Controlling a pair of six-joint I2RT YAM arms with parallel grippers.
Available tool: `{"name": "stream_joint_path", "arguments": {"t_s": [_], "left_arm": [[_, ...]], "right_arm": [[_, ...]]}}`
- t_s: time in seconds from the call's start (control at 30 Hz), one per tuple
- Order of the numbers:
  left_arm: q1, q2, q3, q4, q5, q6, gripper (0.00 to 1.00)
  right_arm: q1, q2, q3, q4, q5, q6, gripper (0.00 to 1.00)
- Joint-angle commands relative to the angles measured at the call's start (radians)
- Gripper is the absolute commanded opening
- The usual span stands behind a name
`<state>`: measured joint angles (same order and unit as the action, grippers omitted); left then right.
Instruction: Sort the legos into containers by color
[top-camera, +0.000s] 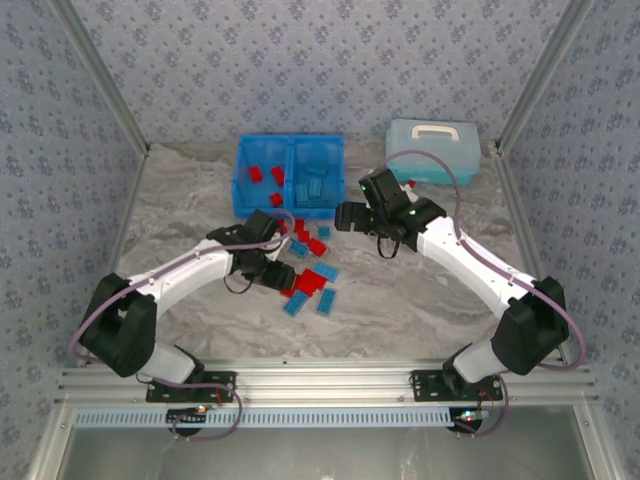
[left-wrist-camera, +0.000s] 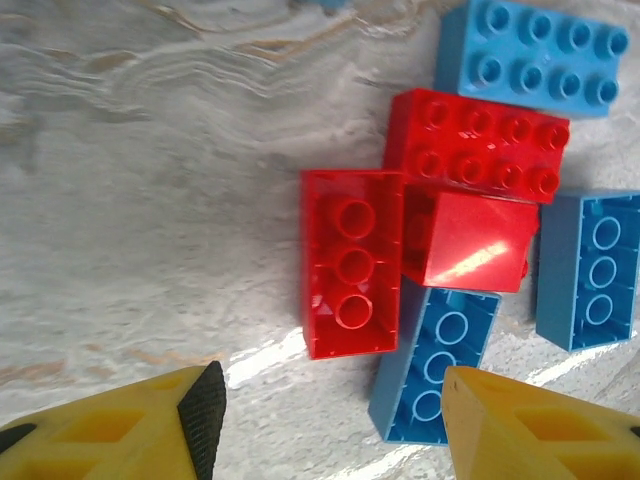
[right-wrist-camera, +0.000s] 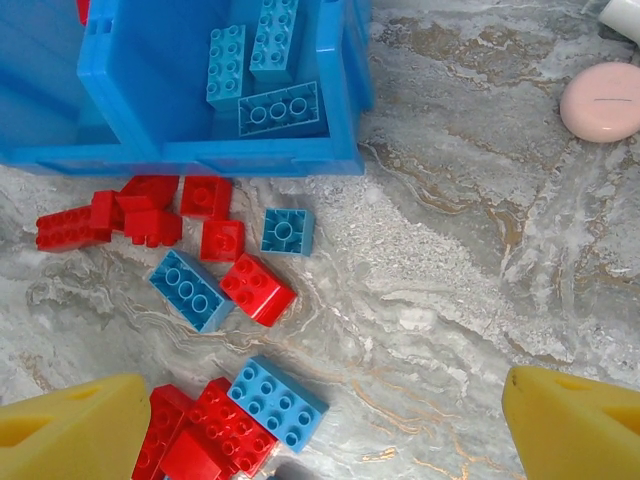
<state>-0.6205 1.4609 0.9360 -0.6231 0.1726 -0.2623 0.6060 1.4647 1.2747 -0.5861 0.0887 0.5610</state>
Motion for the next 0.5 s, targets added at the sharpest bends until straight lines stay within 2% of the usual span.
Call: {"name": "stream_joint_path", "arguments": {"t_s": [0.0, 0.3, 0.47], "left_arm": [[-0.021, 0.051, -0.032, 0.117, 0.009, -0.024, 0.61], [-0.026, 0.143, -0.052, 0.194, -0.029, -0.025, 0.61], [-0.026, 0.166, -0.065, 0.219, -0.079, -0.035, 0.56]], "right_arm": [[-0.005, 0.006, 0.03, -0.004, -0.005, 0.008, 0.93], [-0.006, 0.006, 0.023, -0.006, -0.006, 0.011, 0.93], [-0.005, 0.006, 0.021, -0.001, -0.01, 0.014, 0.93]]}}
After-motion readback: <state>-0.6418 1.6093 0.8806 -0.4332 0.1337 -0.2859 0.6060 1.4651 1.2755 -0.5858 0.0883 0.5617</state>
